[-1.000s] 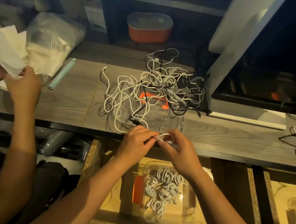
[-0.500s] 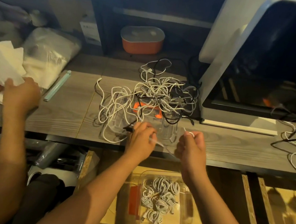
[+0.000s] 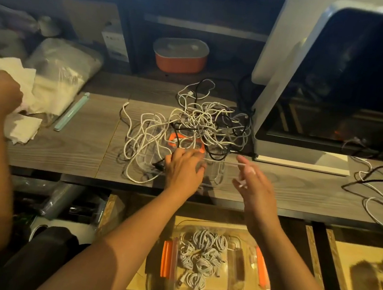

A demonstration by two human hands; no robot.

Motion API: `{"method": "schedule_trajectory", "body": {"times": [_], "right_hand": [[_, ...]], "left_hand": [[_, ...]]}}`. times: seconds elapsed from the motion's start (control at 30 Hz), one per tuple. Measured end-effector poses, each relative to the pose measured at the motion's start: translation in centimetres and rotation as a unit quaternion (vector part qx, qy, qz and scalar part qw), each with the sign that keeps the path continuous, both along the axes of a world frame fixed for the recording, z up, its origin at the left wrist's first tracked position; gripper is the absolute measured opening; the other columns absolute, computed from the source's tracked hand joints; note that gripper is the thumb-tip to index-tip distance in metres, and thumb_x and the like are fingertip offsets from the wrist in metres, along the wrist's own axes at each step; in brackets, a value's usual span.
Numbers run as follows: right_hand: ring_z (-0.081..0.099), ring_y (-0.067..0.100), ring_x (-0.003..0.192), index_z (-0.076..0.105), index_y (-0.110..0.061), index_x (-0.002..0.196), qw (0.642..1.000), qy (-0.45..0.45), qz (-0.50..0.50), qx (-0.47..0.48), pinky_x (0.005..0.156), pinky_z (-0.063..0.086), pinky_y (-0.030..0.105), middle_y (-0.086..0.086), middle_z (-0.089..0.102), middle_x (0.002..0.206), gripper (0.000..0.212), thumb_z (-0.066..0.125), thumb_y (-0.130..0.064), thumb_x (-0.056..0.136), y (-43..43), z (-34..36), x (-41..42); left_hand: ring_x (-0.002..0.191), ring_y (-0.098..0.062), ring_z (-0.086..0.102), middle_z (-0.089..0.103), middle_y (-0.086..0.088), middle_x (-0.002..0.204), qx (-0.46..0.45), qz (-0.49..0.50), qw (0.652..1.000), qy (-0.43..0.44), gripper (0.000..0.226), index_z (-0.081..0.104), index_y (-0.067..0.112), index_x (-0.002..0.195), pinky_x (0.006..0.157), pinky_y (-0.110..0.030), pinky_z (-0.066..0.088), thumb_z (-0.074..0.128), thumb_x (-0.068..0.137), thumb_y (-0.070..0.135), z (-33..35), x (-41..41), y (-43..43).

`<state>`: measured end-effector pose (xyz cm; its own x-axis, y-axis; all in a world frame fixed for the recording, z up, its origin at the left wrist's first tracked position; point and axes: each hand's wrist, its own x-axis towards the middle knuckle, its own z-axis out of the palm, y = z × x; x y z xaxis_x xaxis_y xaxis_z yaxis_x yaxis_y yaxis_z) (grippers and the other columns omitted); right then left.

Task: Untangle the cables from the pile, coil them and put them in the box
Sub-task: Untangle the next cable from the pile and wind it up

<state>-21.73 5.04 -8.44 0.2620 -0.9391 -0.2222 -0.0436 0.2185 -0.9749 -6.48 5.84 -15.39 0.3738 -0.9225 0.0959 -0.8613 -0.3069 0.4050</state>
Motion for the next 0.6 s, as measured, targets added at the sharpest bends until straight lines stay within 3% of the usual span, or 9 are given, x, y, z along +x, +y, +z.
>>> {"method": "schedule_trajectory", "body": {"times": [0.07, 0.13, 0.2, 0.27, 0.33, 0.37, 0.43, 0.53, 0.6], "right_hand": [[0.063, 0.019, 0.102, 0.063, -0.018, 0.08, 0.99, -0.121, -0.036, 0.06, 0.094, 0.048, 0.037, 0.006, 0.068, 0.101, 0.033, 0.037, -0.022, 0.101, -0.1, 1.1, 0.3], [0.063, 0.02, 0.082, 0.057, -0.015, 0.074, 0.985, -0.144, -0.058, 0.075, 0.084, 0.051, 0.036, 0.005, 0.065, 0.079, 0.034, 0.037, -0.022, 0.101, 0.0, 2.0, 0.5], [0.053, 0.011, 0.065, 0.052, -0.016, 0.08, 0.997, -0.051, -0.053, 0.038, 0.064, 0.049, 0.026, -0.002, 0.055, 0.07, 0.02, 0.046, -0.023, 0.097, 0.0, 2.4, 0.2], [0.052, 0.004, 0.059, 0.049, -0.018, 0.092, 0.998, 0.065, 0.02, -0.002, 0.053, 0.044, 0.019, -0.005, 0.054, 0.075, 0.011, 0.059, -0.02, 0.09, -0.3, 1.9, -0.5], [0.06, 0.006, 0.07, 0.051, -0.018, 0.103, 0.968, 0.215, 0.127, 0.0, 0.062, 0.052, 0.024, -0.002, 0.06, 0.086, 0.025, 0.068, -0.023, 0.085, -0.8, 0.8, -1.2], [0.061, 0.01, 0.077, 0.056, -0.014, 0.102, 0.935, 0.302, 0.188, 0.005, 0.069, 0.054, 0.029, 0.001, 0.063, 0.088, 0.024, 0.068, -0.027, 0.085, -0.8, 0.2, -1.4], [0.058, 0.014, 0.071, 0.064, -0.011, 0.083, 0.887, 0.369, 0.277, 0.004, 0.07, 0.049, 0.033, 0.004, 0.063, 0.076, 0.023, 0.063, -0.033, 0.088, -0.5, -0.7, -1.9], [0.045, 0.01, 0.057, 0.057, -0.013, 0.071, 0.943, 0.226, 0.243, -0.038, 0.062, 0.039, 0.032, 0.0, 0.05, 0.062, 0.033, 0.051, -0.036, 0.094, 0.3, -0.8, -2.2], [0.052, 0.003, 0.068, 0.062, -0.018, 0.086, 0.983, 0.119, 0.132, -0.047, 0.068, 0.043, 0.024, -0.007, 0.058, 0.078, 0.027, 0.045, -0.034, 0.097, 0.3, -0.4, -2.2]], "left_hand": [[0.123, -0.016, 0.033, 0.054, 0.008, 0.132, -0.019, -0.024, 0.999, 0.017, 0.028, 0.061, 0.026, 0.118, 0.099, -0.037, 0.02, 0.052, 0.092, 0.027, -0.1, -0.6, 0.1], [0.129, -0.021, 0.035, 0.059, 0.004, 0.127, -0.061, -0.038, 0.997, 0.03, 0.02, 0.068, 0.021, 0.106, 0.104, -0.041, 0.018, 0.056, 0.089, 0.023, -0.2, -1.1, -0.2], [0.131, -0.027, 0.037, 0.063, 0.001, 0.125, -0.089, -0.019, 0.995, 0.029, 0.017, 0.072, 0.018, 0.098, 0.106, -0.041, 0.017, 0.06, 0.088, 0.023, -0.1, -1.1, -0.8], [0.137, -0.024, 0.029, 0.055, 0.004, 0.135, -0.058, -0.014, 0.998, 0.014, 0.022, 0.072, 0.02, 0.103, 0.11, -0.039, 0.012, 0.055, 0.092, 0.028, 0.3, -0.9, -1.3], [0.141, -0.019, 0.018, 0.042, 0.009, 0.146, -0.02, -0.039, 0.999, -0.008, 0.027, 0.069, 0.024, 0.11, 0.113, -0.038, 0.002, 0.047, 0.096, 0.034, 0.6, -0.9, -1.8], [0.142, -0.018, 0.016, 0.04, 0.01, 0.147, -0.015, -0.053, 0.998, -0.017, 0.029, 0.068, 0.025, 0.111, 0.112, -0.038, -0.001, 0.045, 0.097, 0.035, 0.9, -1.0, -1.9], [0.14, -0.017, 0.02, 0.045, 0.009, 0.143, -0.026, -0.074, 0.997, -0.019, 0.03, 0.069, 0.023, 0.108, 0.108, -0.037, -0.001, 0.045, 0.097, 0.036, 1.1, -1.6, -2.2], [0.133, -0.014, 0.031, 0.055, 0.006, 0.131, -0.048, -0.071, 0.996, 0.01, 0.025, 0.068, 0.019, 0.107, 0.106, -0.034, 0.004, 0.05, 0.094, 0.032, 1.0, -1.9, -2.3], [0.132, -0.014, 0.034, 0.055, 0.003, 0.131, -0.055, -0.069, 0.996, 0.009, 0.023, 0.066, 0.018, 0.11, 0.108, -0.033, 0.006, 0.055, 0.09, 0.024, 0.5, -1.8, -2.1]]}}
